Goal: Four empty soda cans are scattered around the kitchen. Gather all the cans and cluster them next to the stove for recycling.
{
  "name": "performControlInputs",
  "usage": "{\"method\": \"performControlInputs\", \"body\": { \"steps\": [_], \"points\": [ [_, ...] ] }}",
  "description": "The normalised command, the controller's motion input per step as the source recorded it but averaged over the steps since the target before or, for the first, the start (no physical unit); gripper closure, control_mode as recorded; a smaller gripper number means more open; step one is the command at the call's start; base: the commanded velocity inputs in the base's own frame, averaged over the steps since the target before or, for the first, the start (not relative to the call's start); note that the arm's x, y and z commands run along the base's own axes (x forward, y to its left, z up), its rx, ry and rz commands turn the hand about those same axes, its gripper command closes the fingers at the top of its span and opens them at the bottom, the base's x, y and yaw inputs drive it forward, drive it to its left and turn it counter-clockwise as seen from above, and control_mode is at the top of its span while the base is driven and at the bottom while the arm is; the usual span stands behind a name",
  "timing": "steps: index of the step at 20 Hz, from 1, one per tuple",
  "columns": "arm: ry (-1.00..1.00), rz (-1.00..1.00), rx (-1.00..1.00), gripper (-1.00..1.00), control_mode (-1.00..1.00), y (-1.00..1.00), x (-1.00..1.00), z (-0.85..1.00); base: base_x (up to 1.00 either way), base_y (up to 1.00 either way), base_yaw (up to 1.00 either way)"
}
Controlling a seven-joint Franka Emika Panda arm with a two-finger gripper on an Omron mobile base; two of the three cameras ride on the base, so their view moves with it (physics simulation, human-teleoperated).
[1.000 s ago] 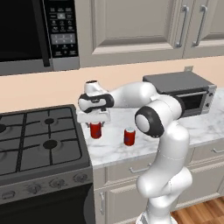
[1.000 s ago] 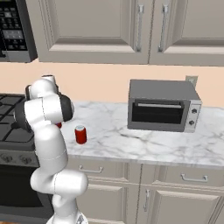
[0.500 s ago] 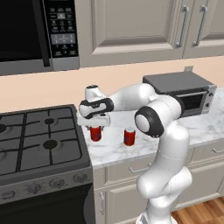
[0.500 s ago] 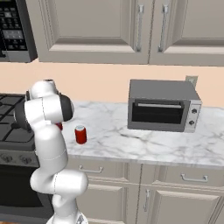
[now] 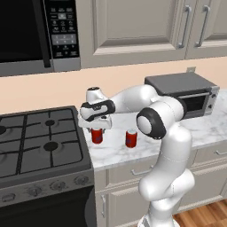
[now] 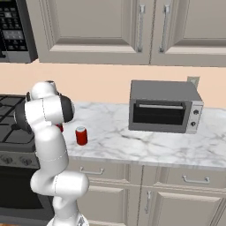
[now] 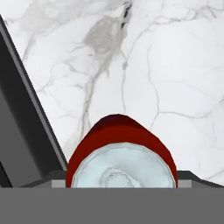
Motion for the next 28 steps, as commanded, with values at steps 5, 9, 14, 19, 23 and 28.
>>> {"method": "performControlInputs", "body": {
  "steps": [5, 9, 14, 19, 23, 28],
  "points": [
    [0.0, 0.0, 0.0, -1.0, -1.0, 0.0, 0.0, 0.0, 0.0, 0.0, 0.0],
    [0.0, 0.0, 0.0, -1.0, -1.0, 0.0, 0.0, 0.0, 0.0, 0.0, 0.0],
    [0.0, -0.03, 0.0, -1.0, -1.0, 0.0, -0.06, 0.0, 0.0, 0.0, 0.0],
    [0.0, -0.03, 0.0, -1.0, -1.0, -0.02, -0.01, 0.0, 0.0, 0.0, 0.0],
    [0.0, -0.03, 0.0, -1.0, -1.0, 0.0, 0.05, 0.0, 0.0, 0.0, 0.0],
    [-0.11, -0.07, 0.0, -1.0, -1.0, 0.0, -0.3, 0.3, 0.0, 0.0, 0.0]
  ]
}}
